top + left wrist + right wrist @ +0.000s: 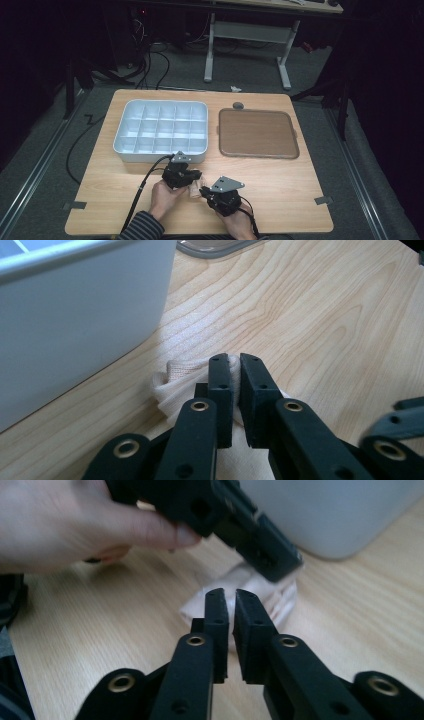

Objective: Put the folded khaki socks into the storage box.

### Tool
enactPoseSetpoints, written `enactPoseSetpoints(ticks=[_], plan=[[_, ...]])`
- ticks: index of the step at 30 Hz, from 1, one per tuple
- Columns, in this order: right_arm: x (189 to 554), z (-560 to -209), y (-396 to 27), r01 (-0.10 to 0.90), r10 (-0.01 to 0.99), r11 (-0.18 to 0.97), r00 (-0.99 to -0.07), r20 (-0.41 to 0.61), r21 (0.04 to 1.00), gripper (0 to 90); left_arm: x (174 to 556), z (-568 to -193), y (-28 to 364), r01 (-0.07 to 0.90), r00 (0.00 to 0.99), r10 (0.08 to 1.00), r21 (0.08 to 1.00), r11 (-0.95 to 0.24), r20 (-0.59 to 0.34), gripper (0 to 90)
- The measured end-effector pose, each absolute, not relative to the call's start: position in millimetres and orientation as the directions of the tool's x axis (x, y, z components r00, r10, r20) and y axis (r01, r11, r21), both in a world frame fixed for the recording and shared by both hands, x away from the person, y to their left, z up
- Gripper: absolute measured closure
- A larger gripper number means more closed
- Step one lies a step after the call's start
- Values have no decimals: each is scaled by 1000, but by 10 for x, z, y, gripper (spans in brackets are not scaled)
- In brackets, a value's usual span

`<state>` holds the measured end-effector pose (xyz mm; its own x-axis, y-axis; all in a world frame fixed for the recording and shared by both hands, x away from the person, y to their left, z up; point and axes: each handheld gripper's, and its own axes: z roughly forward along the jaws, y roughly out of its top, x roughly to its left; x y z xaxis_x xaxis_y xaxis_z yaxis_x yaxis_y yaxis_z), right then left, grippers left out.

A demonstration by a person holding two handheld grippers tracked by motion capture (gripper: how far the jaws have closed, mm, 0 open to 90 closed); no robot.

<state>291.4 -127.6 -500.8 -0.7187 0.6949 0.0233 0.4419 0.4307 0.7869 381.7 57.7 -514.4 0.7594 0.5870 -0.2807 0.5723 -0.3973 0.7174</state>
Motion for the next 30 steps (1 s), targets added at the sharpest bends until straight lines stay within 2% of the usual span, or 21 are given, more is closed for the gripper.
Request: enactPoseSetpoints(ticks=[6,13,21,26,30], plan=[[3017,-4983,-1147,424,678,455,-735,4,783,890,3816,-5135,588,574,762,579,717,-397,-290,810],[3088,-5122,-1123,459,686,480,-727,6,748,900,3820,-5118,612,576,768,561,717,-393,-309,769],[3085,-5162,-1152,473,692,475,-722,18,742,900,3719,-5015,657,528,775,580,762,-375,-252,547],[3084,-5173,-1165,476,693,474,-721,20,740,900,3735,-5054,812,577,725,629,745,-334,-279,501],[3086,-5174,-1165,473,690,479,-724,17,739,900,3726,-5139,863,612,703,634,729,-307,-323,473]])
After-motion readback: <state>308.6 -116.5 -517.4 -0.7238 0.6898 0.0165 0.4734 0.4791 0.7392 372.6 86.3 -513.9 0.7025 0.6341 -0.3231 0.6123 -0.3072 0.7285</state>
